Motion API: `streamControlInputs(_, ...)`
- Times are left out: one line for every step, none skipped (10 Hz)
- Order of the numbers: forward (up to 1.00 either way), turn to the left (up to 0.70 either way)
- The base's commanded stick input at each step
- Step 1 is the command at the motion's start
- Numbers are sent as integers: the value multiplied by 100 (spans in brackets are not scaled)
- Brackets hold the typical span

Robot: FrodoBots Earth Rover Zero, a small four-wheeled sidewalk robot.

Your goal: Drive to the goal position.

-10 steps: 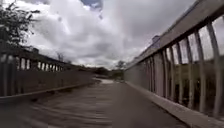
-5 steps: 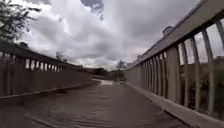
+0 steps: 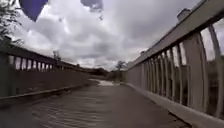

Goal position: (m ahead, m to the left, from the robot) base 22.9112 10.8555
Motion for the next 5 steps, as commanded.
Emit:
streamControlInputs(69, 1)
streamControlInputs(69, 1)
streamControlInputs(69, 1)
streamControlInputs(69, 1)
streamControlInputs(69, 1)
